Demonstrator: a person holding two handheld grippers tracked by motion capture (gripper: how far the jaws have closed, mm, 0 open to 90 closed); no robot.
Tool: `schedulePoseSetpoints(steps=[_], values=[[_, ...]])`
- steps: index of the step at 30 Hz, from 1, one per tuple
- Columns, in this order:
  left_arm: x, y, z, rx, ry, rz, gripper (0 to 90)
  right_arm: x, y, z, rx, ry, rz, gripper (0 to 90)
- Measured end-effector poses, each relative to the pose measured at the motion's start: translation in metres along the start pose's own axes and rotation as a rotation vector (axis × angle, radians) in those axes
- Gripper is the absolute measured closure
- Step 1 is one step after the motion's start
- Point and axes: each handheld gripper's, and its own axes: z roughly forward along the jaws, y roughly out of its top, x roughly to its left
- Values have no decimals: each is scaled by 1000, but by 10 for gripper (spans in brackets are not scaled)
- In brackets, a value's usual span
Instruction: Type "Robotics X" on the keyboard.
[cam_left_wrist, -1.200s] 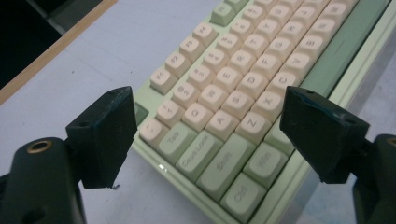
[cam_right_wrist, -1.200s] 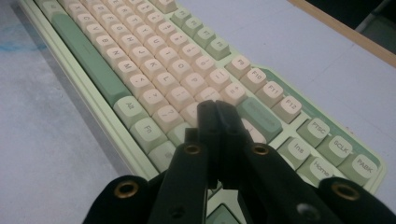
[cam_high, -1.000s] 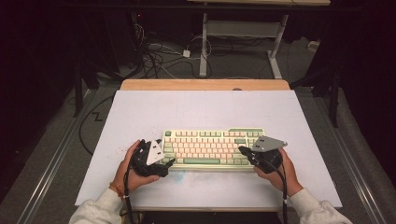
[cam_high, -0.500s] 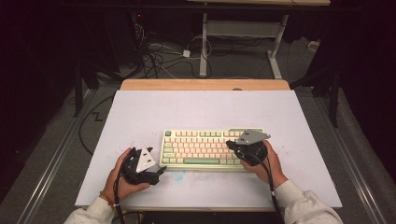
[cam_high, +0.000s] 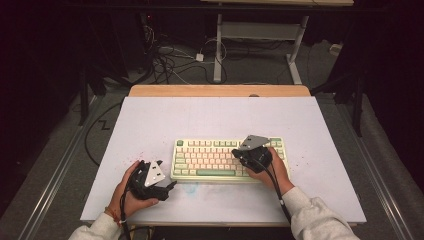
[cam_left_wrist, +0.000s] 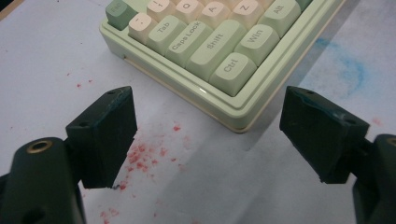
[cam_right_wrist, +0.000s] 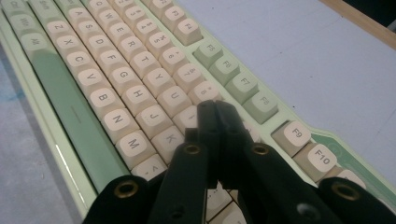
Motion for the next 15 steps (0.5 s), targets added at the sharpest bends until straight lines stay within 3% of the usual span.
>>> schedulePoseSetpoints(steps=[8,11,15], values=[[0,0,-1,-5,2,-1,177,-1,0,7,21,-7,-1,900],[0,0,0,-1,0,-1,177,0,-1,11,56,3,-13,900],[-1,1,-1,0,1,3,177,1,0,7,34,8,-12,900]])
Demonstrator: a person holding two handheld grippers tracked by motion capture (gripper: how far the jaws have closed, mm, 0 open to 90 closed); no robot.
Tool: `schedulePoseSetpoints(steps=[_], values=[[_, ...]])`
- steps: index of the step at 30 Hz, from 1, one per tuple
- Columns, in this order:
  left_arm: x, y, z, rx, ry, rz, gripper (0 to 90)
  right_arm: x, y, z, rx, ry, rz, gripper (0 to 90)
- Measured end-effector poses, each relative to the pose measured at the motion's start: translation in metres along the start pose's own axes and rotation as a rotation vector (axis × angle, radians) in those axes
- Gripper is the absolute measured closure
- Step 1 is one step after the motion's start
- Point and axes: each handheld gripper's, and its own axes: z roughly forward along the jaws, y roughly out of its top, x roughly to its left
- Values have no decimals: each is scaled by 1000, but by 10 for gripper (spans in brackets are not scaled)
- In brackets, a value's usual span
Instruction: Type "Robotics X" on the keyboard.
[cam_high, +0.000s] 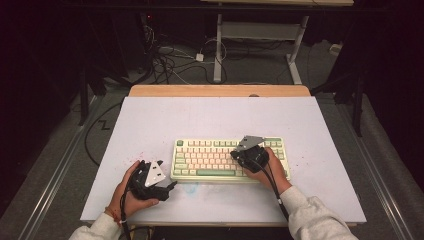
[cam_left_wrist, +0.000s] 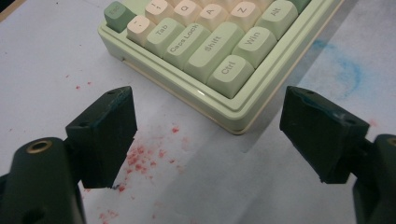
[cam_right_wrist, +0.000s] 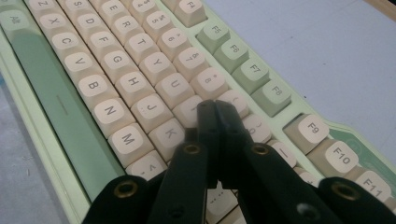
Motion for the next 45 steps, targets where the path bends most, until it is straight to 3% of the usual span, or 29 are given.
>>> schedulePoseSetpoints(steps=[11,21,30,39,45], values=[[1,0,0,-1,-3,-6,177,-1,1,-19,-95,-5,21,871],[0,0,0,-1,-5,-14,179,-1,0,-43,-189,-1,14,629],[3,0,-3,-30,0,-44,199,-2,-11,-64,-236,-72,22,351],[3,3,-5,-49,-3,-60,220,1,-33,-83,-263,-134,19,254],[3,5,-8,-63,-15,-74,228,1,-47,-93,-255,-178,26,238]])
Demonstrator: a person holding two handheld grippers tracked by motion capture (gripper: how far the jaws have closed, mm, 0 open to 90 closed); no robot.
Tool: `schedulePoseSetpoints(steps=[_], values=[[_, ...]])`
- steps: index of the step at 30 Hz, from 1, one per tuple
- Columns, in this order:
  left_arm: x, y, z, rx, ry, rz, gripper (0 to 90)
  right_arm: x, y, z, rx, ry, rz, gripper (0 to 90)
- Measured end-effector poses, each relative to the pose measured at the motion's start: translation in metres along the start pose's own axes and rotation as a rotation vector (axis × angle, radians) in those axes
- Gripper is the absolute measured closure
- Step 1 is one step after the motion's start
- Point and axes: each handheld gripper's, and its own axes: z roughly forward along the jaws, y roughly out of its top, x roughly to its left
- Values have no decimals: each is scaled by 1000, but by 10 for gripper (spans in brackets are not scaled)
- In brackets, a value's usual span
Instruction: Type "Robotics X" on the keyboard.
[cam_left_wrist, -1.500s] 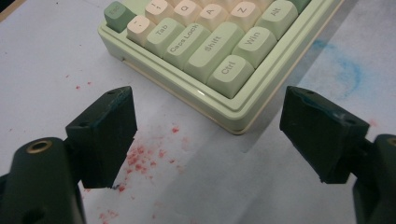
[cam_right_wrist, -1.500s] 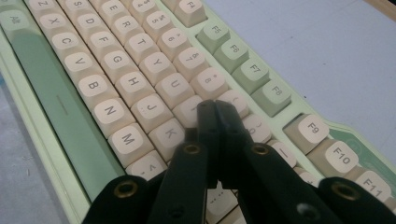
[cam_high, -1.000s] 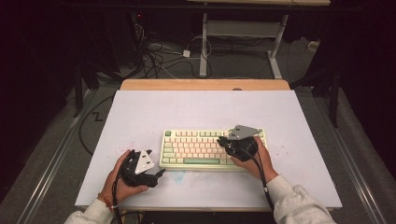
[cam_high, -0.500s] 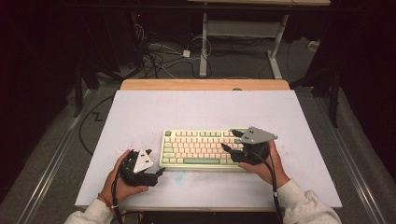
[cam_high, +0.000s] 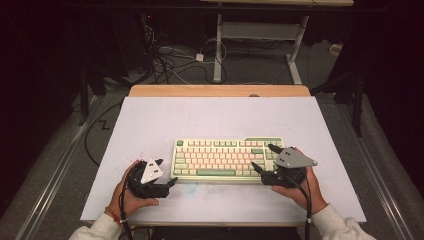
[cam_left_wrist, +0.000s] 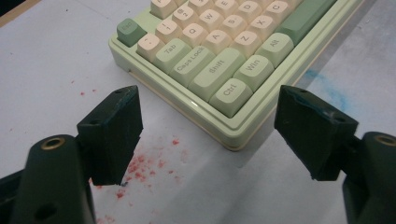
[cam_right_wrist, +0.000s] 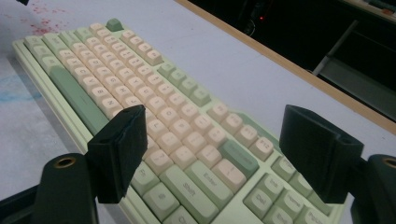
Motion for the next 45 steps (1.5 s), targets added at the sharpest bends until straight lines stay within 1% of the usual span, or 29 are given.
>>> schedulePoseSetpoints(steps=[1,2,3,5,6,7,8,9,11,12,14,15,16,17,18,20,21,24,25,26,28,29,31,33,38,40,42,44,45], values=[[0,1,-1,-1,0,0,229,-1,-2,-2,3,-9,1,238],[0,1,-2,-8,-10,4,235,-1,-4,-4,2,-11,3,238],[0,1,-3,-9,-27,-2,248,-2,-6,-5,5,-14,4,238],[0,2,-4,-11,-30,-9,261,-2,-10,-8,5,-26,4,240],[0,3,-4,-11,-35,-8,284,-2,-12,-10,3,-25,5,241],[0,4,-5,-6,-27,-10,287,-3,-14,-11,8,-29,3,241],[-1,5,-5,-5,-27,-14,331,-2,-18,-14,10,-39,-2,241],[0,6,-5,-9,-38,-19,331,-2,-18,-14,10,-39,-2,241],[0,9,-6,-7,-31,-29,400,-2,-21,-16,14,-45,-3,243],[2,11,-7,-12,-50,-39,433,-2,-23,-18,15,-50,-4,244],[3,14,-7,-12,-56,-51,543,-2,-26,-21,22,-55,-4,245],[4,15,-8,-14,-72,-52,628,-1,-30,-24,25,-63,-13,245],[5,17,-7,-16,-72,-53,660,-1,-32,-26,27,-64,-11,245],[6,19,-7,-15,-78,-48,687,-2,-34,-27,31,-65,-7,245],[6,21,-7,-10,-89,-39,687,-2,-34,-27,31,-65,-7,245],[7,26,-5,9,-96,-12,715,-2,-37,-30,34,-66,-8,245],[8,29,-4,7,-108,-12,767,-1,-39,-31,53,-74,-22,242],[10,37,-2,-8,-135,-22,818,-1,-41,-32,57,-71,-17,243],[10,40,-1,-14,-136,-21,832,-1,-42,-33,59,-74,-17,243],[10,43,0,-17,-141,-21,867,0,-43,-34,60,-69,-8,243],[9,48,3,-19,-156,-20,873,1,-44,-34,63,-68,-9,242],[8,51,5,-13,-160,-10,874,2,-45,-35,65,-69,-14,242],[6,57,10,-14,-190,-14,874,4,-47,-36,75,-66,-17,244],[2,64,15,-2,-195,3,874,5,-47,-36,76,-65,-18,244],[-8,79,31,16,-226,41,874,7,-50,-36,88,-63,-20,245],[-12,85,38,30,-230,49,874,7,-50,-36,89,-63,-21,248],[-15,90,45,41,-249,63,874,7,-50,-35,94,-60,-25,249],[-19,94,52,48,-260,65,874,8,-51,-34,97,-56,-26,249],[-21,96,55,54,-266,74,874,8,-51,-34,97,-56,-26,249]])
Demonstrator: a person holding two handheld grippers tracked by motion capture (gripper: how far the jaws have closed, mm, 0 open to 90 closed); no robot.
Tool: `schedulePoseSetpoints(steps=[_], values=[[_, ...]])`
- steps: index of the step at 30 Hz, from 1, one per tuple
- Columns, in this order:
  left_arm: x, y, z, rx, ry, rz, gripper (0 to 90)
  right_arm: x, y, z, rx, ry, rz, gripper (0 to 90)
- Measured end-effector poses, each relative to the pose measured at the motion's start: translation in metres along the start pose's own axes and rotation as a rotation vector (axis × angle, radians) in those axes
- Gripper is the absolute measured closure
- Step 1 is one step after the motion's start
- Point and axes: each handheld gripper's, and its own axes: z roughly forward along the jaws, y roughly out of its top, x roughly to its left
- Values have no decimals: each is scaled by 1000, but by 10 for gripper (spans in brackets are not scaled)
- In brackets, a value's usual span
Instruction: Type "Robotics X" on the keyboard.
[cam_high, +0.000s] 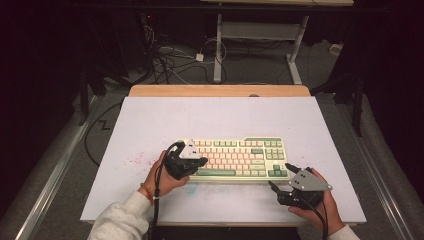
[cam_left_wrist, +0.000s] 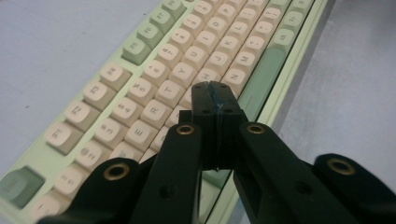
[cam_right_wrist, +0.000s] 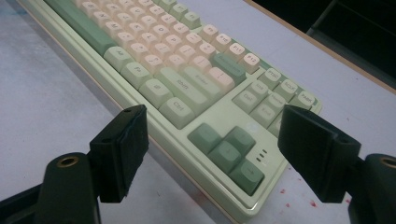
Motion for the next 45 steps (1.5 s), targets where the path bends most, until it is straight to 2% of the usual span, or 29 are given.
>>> schedulePoseSetpoints(steps=[3,10,12,16,24,29,35,41,44,45], values=[[-3,6,10,11,-17,6,874,1,-1,0,3,0,-8,251],[-5,13,24,49,-19,30,872,1,-1,2,14,-3,-15,257],[-5,13,27,52,-23,25,872,2,-1,2,18,-5,-22,257],[-7,14,32,71,-18,41,872,2,0,3,16,-3,-24,257],[-7,15,36,87,-3,46,867,3,-1,3,21,8,-33,258],[-7,15,39,102,-10,50,872,4,0,4,24,12,-40,258],[-11,17,29,67,14,80,871,4,0,3,21,9,-35,258],[-8,16,21,36,37,76,849,3,0,3,20,8,-35,259],[-8,16,17,16,51,77,822,3,0,3,20,7,-33,259],[-8,16,15,10,57,79,766,3,0,3,20,5,-34,260]])
